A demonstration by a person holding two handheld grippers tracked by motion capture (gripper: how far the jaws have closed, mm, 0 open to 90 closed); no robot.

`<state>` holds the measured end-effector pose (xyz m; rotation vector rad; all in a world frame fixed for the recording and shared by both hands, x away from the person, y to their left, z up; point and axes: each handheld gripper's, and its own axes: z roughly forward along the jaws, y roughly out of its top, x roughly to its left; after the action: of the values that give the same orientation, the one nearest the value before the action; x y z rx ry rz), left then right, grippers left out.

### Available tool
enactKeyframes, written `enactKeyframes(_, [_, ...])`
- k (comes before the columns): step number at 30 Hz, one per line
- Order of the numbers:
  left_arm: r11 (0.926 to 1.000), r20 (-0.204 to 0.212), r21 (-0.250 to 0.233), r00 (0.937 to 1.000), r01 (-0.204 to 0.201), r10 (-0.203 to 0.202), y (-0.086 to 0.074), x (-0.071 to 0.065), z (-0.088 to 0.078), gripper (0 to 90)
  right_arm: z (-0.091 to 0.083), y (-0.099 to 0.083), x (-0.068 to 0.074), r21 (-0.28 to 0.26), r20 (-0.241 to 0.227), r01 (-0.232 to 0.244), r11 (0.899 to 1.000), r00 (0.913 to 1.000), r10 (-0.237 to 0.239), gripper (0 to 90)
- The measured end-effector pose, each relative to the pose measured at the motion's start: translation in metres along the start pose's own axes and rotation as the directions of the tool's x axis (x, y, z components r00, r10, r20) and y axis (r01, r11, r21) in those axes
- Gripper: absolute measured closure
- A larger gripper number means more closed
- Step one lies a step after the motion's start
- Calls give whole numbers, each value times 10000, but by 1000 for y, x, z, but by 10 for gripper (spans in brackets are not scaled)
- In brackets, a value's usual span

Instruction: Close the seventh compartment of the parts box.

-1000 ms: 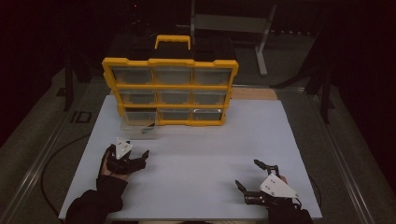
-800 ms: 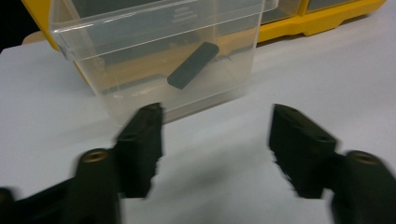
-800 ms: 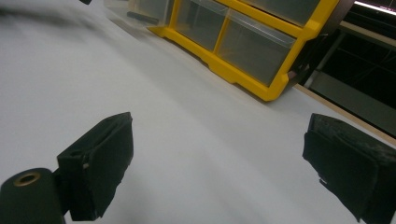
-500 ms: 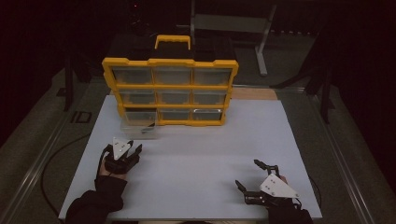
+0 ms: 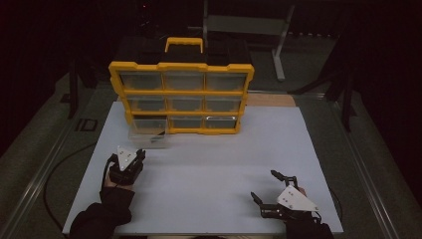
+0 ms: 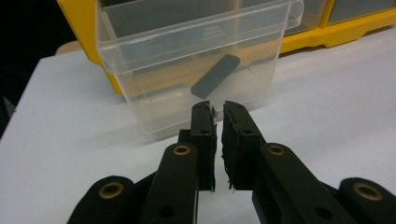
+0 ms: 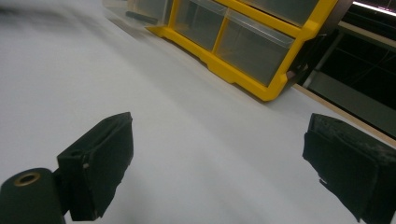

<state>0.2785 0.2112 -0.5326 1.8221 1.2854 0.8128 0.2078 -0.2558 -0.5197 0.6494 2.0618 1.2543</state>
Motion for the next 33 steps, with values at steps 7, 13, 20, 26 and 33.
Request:
enactKeyframes(7, [9994,137,224,9995,-279,276,1,1,3,894,0,0,0,1,12,-7,10000,10000,7,87])
enactKeyframes(13, [9993,277,361,9996,-85,75,3,6,6,895,0,0,0,-11,19,15,10000,10000,-15,87])
enactKeyframes(20, [9992,265,328,9993,247,-255,6,9,11,895,0,0,0,-2,23,-6,10000,10000,6,87])
enactKeyframes(26, [9994,236,347,9997,74,-82,10,9,15,896,0,0,0,-4,30,1,10000,10000,-1,87])
enactKeyframes(33, [9979,314,639,9995,-58,38,11,8,23,897,0,0,0,-1,28,8,10000,10000,-8,87])
